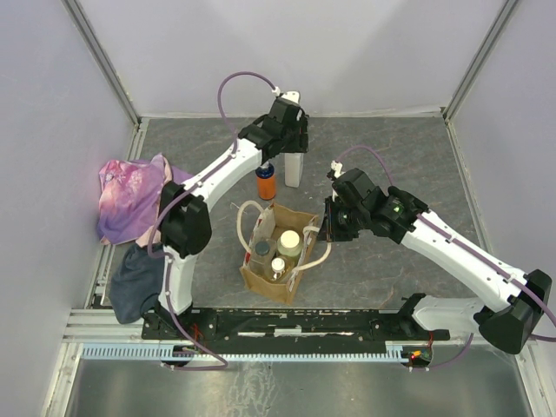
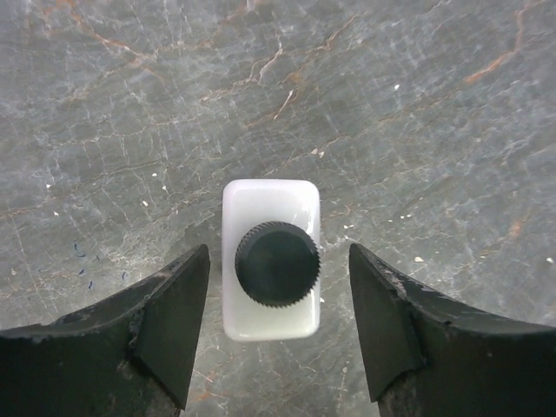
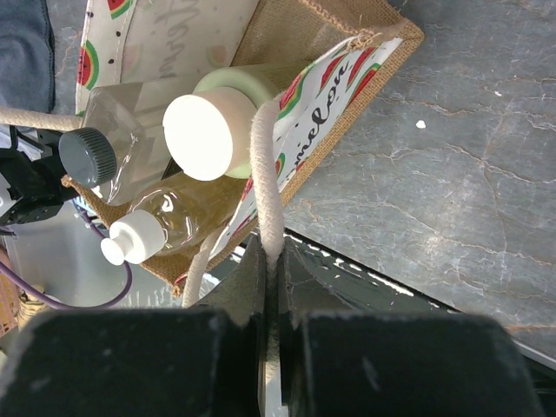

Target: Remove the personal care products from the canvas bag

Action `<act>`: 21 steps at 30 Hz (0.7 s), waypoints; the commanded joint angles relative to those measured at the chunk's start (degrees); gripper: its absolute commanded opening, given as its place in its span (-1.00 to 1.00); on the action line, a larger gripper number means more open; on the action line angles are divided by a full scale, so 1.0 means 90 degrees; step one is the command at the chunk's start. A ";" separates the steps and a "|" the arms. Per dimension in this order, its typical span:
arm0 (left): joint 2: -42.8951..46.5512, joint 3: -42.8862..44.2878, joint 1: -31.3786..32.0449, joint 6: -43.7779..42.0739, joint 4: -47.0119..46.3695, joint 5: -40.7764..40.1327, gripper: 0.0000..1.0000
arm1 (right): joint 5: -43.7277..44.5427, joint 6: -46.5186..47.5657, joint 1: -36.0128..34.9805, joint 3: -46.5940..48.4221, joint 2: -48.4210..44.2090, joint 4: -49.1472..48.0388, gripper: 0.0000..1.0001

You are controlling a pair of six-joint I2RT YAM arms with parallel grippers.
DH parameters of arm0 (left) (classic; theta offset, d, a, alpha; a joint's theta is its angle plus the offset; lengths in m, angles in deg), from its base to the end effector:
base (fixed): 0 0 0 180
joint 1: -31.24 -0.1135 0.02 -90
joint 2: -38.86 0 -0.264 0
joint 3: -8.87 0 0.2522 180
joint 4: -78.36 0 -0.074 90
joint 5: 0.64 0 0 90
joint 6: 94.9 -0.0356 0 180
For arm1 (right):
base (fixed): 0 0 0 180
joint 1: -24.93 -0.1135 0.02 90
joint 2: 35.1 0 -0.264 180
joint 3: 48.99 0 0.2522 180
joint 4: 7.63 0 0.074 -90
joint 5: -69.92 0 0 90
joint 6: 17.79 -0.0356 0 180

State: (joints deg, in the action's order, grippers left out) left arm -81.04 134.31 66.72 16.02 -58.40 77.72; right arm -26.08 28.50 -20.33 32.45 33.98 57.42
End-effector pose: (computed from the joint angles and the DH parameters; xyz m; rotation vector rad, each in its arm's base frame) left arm 0.4022 -0.2778 0.3001 0.1718 2.2249 -0.3169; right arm 0.1652 0.1720 0.3271 -0.0829 2.6538 0.7273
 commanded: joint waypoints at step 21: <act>0.4759 -0.3174 0.1383 0.0818 0.1511 0.1106 0.42 | 0.0133 -0.0016 -0.0021 0.0120 -0.0029 -0.0237 -0.90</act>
State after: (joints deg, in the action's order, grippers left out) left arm -38.31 113.15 76.56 19.22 -47.06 84.86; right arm -26.06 28.50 -20.33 32.45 34.03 57.14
